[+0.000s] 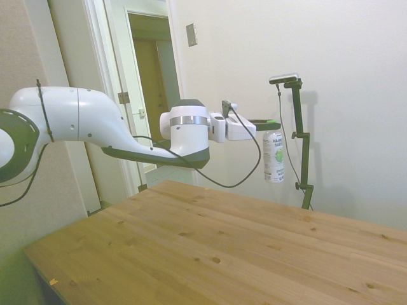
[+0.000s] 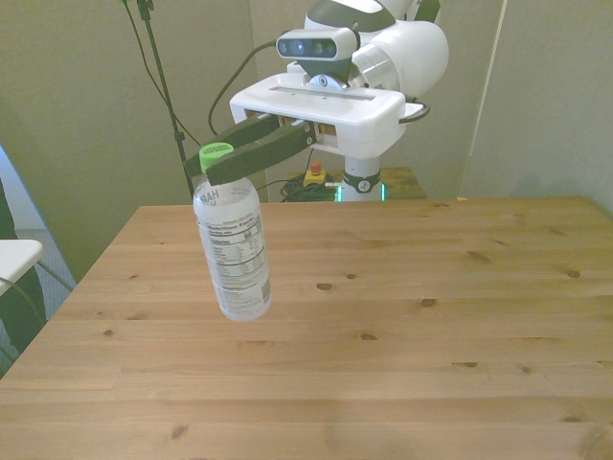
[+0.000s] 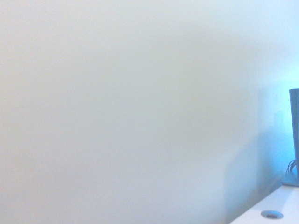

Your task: Stand the water bottle

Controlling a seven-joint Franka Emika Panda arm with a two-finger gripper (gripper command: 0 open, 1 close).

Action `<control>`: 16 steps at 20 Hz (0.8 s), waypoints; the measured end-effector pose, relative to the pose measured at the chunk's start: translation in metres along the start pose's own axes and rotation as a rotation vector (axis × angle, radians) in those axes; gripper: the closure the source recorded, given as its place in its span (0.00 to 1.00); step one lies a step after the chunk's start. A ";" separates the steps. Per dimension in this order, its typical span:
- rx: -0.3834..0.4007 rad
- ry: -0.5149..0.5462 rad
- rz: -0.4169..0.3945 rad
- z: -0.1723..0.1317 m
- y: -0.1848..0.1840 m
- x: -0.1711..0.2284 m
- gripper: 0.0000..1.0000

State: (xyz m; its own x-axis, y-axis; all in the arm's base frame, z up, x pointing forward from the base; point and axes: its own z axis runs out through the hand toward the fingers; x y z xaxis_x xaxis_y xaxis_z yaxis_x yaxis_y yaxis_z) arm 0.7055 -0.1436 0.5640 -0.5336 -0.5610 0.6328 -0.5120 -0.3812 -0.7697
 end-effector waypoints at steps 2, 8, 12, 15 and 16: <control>-0.005 0.015 -0.005 0.016 0.006 -0.015 1.00; 0.016 -0.006 0.003 0.053 0.035 -0.065 1.00; 0.040 -0.028 -0.014 0.048 0.057 -0.092 1.00; 0.057 -0.035 -0.011 0.033 0.076 -0.096 1.00; 0.060 -0.035 -0.012 0.027 0.084 -0.095 1.00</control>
State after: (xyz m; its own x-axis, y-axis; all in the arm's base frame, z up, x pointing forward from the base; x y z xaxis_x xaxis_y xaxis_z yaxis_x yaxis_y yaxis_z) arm 0.7313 -0.1417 0.4366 -0.5033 -0.5807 0.6399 -0.4764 -0.4314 -0.7662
